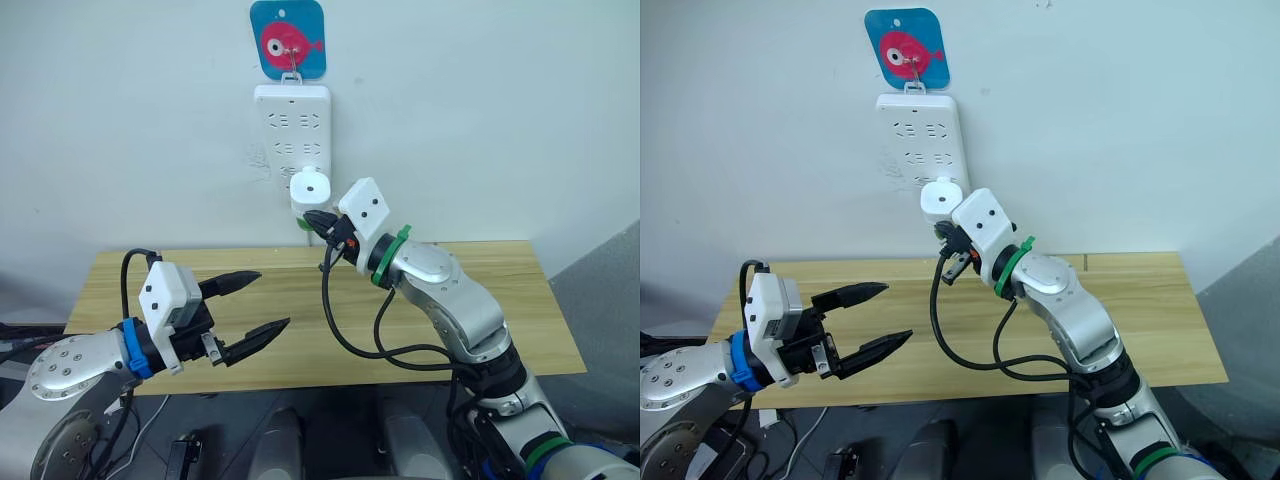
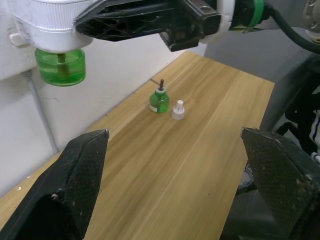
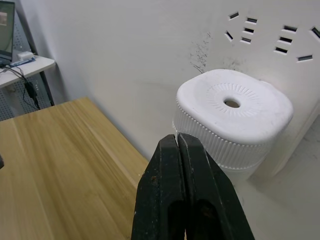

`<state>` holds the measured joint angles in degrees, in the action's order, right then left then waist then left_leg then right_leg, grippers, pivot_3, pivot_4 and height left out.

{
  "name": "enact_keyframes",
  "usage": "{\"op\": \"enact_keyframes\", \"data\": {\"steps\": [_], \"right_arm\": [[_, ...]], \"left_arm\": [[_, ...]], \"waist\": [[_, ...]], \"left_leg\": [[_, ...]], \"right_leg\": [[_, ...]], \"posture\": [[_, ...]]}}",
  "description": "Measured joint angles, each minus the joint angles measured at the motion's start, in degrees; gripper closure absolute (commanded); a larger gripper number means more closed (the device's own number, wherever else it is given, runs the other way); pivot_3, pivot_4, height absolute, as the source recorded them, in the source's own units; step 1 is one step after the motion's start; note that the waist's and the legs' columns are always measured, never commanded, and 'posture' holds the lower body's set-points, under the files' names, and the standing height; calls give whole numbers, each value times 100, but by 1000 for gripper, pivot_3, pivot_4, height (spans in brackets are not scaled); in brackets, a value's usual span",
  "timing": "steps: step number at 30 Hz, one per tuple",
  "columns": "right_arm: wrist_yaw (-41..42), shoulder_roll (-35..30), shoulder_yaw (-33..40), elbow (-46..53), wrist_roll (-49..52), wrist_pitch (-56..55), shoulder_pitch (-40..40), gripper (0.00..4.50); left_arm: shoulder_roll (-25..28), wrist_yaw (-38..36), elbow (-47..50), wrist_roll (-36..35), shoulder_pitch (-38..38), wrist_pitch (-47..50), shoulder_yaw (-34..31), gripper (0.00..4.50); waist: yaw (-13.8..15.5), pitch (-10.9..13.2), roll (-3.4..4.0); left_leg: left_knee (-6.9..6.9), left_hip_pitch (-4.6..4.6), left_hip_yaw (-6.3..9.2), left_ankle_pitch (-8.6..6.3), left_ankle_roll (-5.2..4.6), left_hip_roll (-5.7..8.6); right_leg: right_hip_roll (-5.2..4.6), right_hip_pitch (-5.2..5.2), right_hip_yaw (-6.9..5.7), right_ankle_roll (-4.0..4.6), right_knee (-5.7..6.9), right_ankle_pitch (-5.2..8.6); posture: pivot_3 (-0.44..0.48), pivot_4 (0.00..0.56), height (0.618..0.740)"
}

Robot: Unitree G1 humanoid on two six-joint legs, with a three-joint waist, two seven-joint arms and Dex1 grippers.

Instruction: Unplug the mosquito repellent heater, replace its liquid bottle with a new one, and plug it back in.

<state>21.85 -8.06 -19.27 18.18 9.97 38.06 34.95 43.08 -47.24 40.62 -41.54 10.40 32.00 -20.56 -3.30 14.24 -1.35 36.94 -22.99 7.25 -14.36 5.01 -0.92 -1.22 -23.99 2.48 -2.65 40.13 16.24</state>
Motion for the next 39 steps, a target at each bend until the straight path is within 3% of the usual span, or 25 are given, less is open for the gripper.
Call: {"op": "enact_keyframes", "data": {"steps": [39], "right_arm": [[-190, 122, 346, 89, 195, 650, -6, 4461]], "left_arm": [[21, 50, -31, -14, -177, 7, 147, 0]], "waist": [[20, -2, -1]], "left_leg": [[4, 6, 7, 10, 16, 2]], "right_leg": [[3, 3, -2, 4, 16, -3]], "posture": [[-14, 185, 725]]}}
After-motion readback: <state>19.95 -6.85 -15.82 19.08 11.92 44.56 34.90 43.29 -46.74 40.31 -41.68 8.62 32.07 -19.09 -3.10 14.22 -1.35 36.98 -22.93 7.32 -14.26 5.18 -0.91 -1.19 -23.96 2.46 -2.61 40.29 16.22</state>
